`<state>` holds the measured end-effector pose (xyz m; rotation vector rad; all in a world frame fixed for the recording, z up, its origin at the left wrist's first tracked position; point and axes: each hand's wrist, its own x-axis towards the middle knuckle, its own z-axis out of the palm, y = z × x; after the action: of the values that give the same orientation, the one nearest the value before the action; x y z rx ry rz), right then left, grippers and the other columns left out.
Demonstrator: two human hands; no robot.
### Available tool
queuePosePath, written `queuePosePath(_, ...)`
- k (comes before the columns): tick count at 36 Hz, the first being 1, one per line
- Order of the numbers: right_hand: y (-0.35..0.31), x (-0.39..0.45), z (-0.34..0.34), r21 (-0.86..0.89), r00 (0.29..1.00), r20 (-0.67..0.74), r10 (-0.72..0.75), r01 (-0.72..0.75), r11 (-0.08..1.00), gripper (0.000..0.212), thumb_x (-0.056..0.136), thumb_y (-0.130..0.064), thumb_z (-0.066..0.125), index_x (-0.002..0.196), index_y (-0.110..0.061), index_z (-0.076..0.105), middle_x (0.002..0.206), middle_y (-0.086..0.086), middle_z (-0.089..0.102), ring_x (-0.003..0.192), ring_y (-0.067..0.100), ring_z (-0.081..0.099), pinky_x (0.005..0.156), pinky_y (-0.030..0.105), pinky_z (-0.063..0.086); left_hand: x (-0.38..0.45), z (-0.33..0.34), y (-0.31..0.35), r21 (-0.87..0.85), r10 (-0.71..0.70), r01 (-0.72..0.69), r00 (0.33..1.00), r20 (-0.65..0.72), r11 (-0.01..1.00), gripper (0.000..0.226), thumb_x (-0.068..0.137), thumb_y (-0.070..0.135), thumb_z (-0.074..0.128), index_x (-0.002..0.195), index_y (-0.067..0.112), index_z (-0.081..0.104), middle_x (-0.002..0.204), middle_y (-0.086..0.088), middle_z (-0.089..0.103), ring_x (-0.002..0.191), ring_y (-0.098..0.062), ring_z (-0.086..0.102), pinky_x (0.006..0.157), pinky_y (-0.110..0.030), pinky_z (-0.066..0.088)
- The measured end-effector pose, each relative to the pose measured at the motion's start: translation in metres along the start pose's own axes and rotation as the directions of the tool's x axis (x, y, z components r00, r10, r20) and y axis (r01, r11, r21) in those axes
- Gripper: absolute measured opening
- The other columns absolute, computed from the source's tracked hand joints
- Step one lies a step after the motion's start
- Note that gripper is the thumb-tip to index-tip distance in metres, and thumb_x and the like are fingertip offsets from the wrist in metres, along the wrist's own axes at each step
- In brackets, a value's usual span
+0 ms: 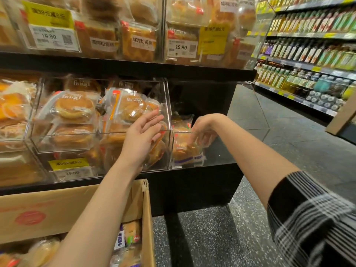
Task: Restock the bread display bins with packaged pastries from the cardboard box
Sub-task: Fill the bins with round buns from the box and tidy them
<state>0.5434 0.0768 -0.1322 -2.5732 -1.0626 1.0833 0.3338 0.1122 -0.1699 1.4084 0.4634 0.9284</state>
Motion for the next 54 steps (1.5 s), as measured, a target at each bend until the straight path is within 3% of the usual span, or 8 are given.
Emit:
queuePosePath(12, 0.000, 0.008, 0.005, -0.061, 0.996, -0.076, 0.047, -0.052, 0.997, 0.071, 0.076, -0.017, 0.080, 0.137, -0.006, 0.045, 0.125, 0.015, 0.061, 0.112, 0.032, 0.060, 0.064, 0.033, 0.052, -0.002, -0.011, 0.003, 0.018, 0.052, -0.050, 0.987, -0.152, 0.999, 0.027, 0.098, 0.004, 0.046, 0.114, 0.020, 0.061, 0.107, 0.000, 0.068, 0.092, -0.004, 0.067, 0.073, -0.020, 0.055)
queuePosePath(17, 0.005, 0.010, 0.006, -0.012, 0.999, -0.039, 0.004, -0.005, 1.000, 0.078, 0.077, -0.014, 0.079, 0.144, -0.009, 0.038, 0.124, 0.017, 0.062, 0.113, 0.034, 0.059, 0.091, 0.045, 0.053, -0.007, -0.018, 0.006, 0.073, 0.036, -0.027, 0.993, -0.114, 0.997, 0.022, 0.096, 0.005, 0.050, 0.112, 0.016, 0.062, 0.091, 0.000, 0.072, 0.074, -0.006, 0.066, 0.066, -0.018, 0.055)
queuePosePath(22, 0.005, 0.013, 0.015, -0.039, 0.967, -0.250, -0.045, 0.037, 0.999, 0.051, 0.080, -0.033, 0.076, 0.118, -0.005, 0.057, 0.112, 0.013, 0.063, 0.101, 0.029, 0.062, 0.083, 0.038, 0.053, -0.015, -0.032, 0.004, 0.201, -0.263, 0.251, 0.964, 0.031, 0.947, 0.024, 0.093, 0.006, 0.057, 0.116, 0.009, 0.062, 0.086, -0.005, 0.071, 0.070, -0.009, 0.066, 0.062, -0.022, 0.054)
queuePosePath(31, -0.024, -0.019, 0.045, -0.220, 0.347, -0.886, -0.308, 0.272, 0.937, 0.016, 0.094, -0.023, 0.056, 0.106, -0.013, 0.056, 0.097, 0.003, 0.060, 0.091, 0.020, 0.060, 0.081, 0.037, 0.050, -0.040, -0.075, -0.024, 0.744, -0.626, 0.304, 0.756, 0.192, 0.595, 0.010, 0.095, 0.016, 0.057, 0.103, 0.018, 0.061, 0.086, -0.006, 0.064, 0.075, -0.011, 0.064, 0.056, -0.019, 0.039)
queuePosePath(41, -0.100, -0.057, 0.127, -0.660, -0.230, -0.544, -0.807, 0.711, 0.242, 0.016, 0.079, -0.022, 0.059, 0.081, -0.006, 0.059, 0.058, 0.004, 0.058, 0.047, 0.024, 0.055, 0.042, 0.039, 0.047, -0.064, -0.133, -0.024, 0.977, -0.731, 0.071, 0.675, 0.100, 0.200, 0.022, 0.095, 0.031, 0.057, 0.112, 0.018, 0.060, 0.089, 0.003, 0.067, 0.078, -0.008, 0.060, 0.075, -0.019, 0.042)
queuePosePath(45, -0.111, -0.047, 0.173, -0.666, -0.176, -0.284, -0.942, 0.743, 0.063, 0.016, 0.082, -0.023, 0.052, 0.082, -0.008, 0.058, 0.058, 0.005, 0.060, 0.048, 0.030, 0.056, 0.040, 0.036, 0.047, -0.075, -0.156, -0.024, 0.995, -0.796, 0.100, 0.602, -0.053, 0.009, 0.036, 0.092, 0.034, 0.060, 0.122, 0.015, 0.056, 0.106, 0.002, 0.065, 0.098, -0.018, 0.060, 0.085, -0.028, 0.045)
queuePosePath(49, -0.118, -0.037, 0.209, -0.707, 0.204, 0.124, -0.971, 0.705, 0.057, 0.012, 0.092, -0.026, 0.050, 0.100, -0.018, 0.054, 0.087, 0.002, 0.067, 0.080, 0.025, 0.062, 0.066, 0.037, 0.051, -0.083, -0.176, -0.026, 0.985, -0.855, 0.149, 0.496, -0.150, -0.086, 0.044, 0.092, 0.021, 0.061, 0.133, 0.008, 0.049, 0.078, 0.008, 0.053, 0.096, -0.021, 0.063, 0.080, -0.029, 0.049)
queuePosePath(54, -0.119, -0.025, 0.256, -0.665, 0.392, 0.398, -0.829, 0.746, 0.034, 0.016, 0.093, -0.026, 0.053, 0.107, -0.023, 0.060, 0.099, -0.004, 0.064, 0.094, 0.018, 0.058, 0.069, 0.030, 0.045, -0.094, -0.206, -0.035, 0.964, -0.891, 0.226, 0.397, -0.222, -0.139, 0.054, 0.091, 0.029, 0.064, 0.138, 0.011, 0.045, 0.102, 0.000, 0.061, 0.100, -0.021, 0.064, 0.096, -0.039, 0.047)
